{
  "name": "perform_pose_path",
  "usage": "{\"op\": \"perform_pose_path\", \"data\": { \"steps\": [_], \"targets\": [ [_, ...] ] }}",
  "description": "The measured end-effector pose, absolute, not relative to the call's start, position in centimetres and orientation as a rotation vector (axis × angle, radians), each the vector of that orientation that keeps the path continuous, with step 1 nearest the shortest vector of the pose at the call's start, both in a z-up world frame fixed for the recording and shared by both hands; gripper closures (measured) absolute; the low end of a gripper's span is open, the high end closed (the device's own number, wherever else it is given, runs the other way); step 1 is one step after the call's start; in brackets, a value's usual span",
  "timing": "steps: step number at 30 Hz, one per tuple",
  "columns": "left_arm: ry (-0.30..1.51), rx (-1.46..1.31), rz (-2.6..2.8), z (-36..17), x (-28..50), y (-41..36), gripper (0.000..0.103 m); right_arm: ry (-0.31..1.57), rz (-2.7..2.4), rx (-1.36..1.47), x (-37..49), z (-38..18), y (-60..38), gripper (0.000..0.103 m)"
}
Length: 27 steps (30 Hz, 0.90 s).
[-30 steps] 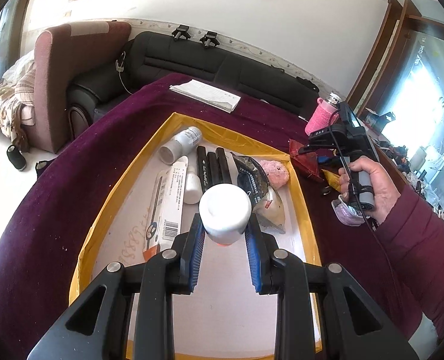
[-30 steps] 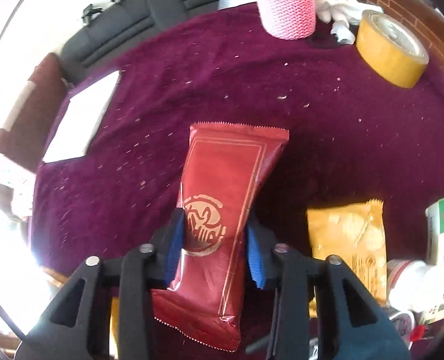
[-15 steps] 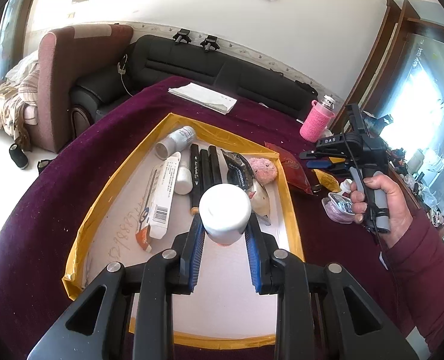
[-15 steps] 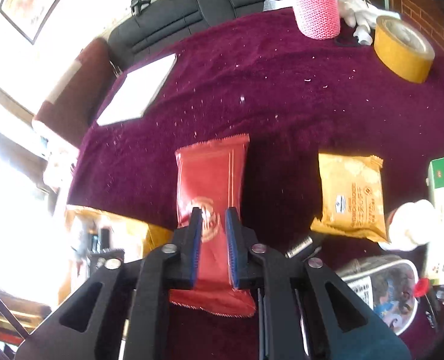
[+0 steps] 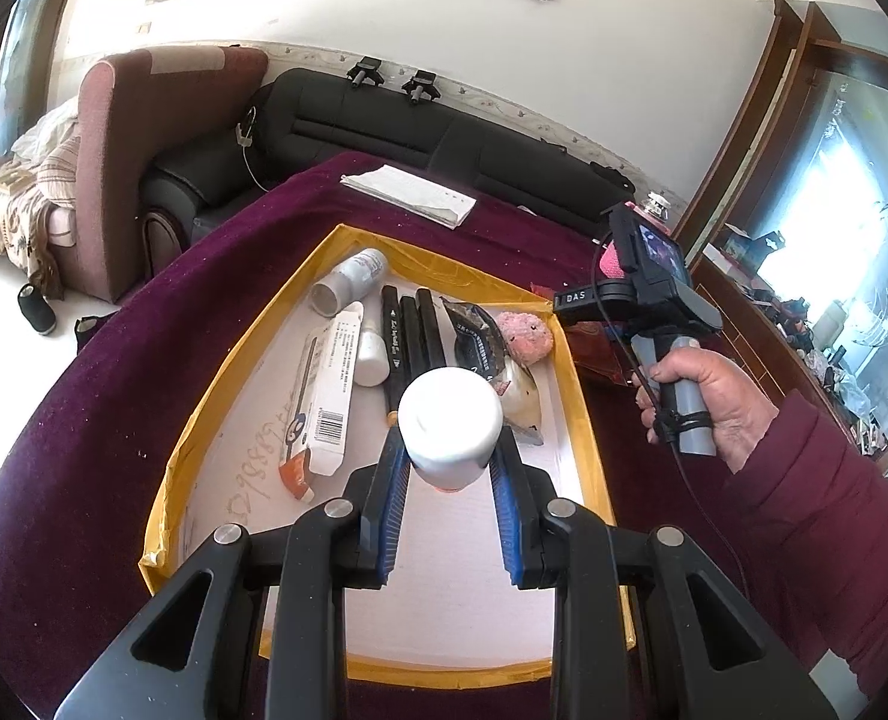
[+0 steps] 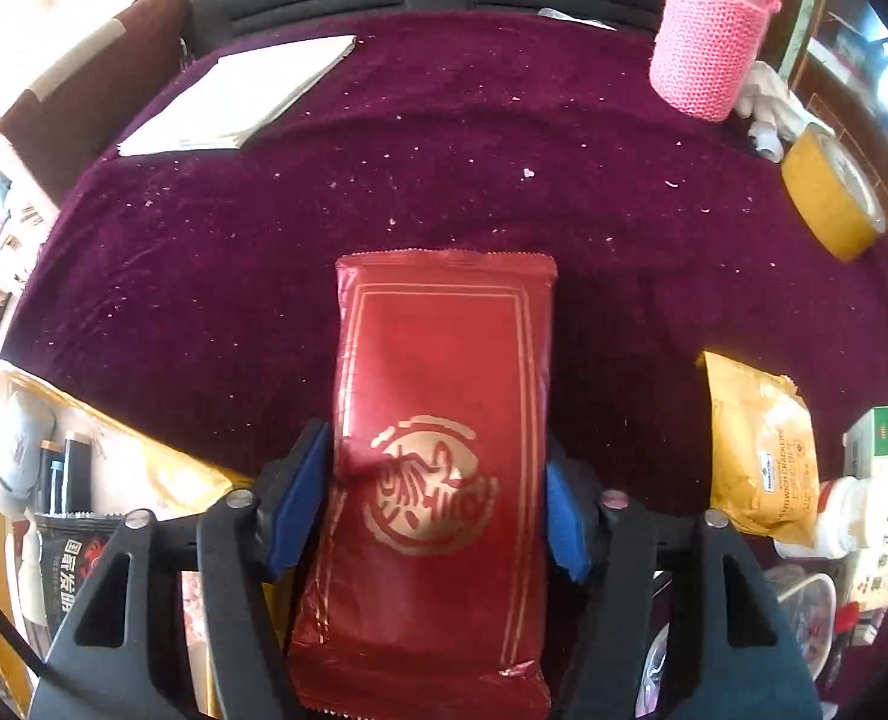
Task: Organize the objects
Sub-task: 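Lower the white bottle into the tray with the left tool while the right drops the red packet there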
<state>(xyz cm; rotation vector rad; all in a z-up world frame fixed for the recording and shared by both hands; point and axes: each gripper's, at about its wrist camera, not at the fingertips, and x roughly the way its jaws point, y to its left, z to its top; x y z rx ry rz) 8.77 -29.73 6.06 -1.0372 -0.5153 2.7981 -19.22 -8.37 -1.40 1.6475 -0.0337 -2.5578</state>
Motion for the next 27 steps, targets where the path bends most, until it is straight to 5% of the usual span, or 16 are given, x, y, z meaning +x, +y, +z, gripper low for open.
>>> {"op": "perform_pose_path", "data": {
  "steps": [2, 12, 19, 27],
  "targets": [
    [-0.524, -1.046, 2.803, 5.9, 8.6, -29.9, 0.08, -0.137, -2.528, 1.606, -18.3, -1.2, -7.0, 0.062],
    [-0.509, -1.108, 2.821, 5.4, 7.9, -29.9, 0.08, -0.738, -2.332, 1.412, -13.2, -0.7, 0.7, 0.067],
    [-0.399, -1.236, 2.802, 4.4, 4.9, -27.9, 0.08, -0.604, -2.232, 1.265, -6.9, 4.8, -3.3, 0.066],
    [-0.337, -1.396, 2.828, 2.5, 3.2, -27.9, 0.076, -0.422, -2.107, 1.322, -2.3, 3.2, -11.9, 0.066]
  ]
}}
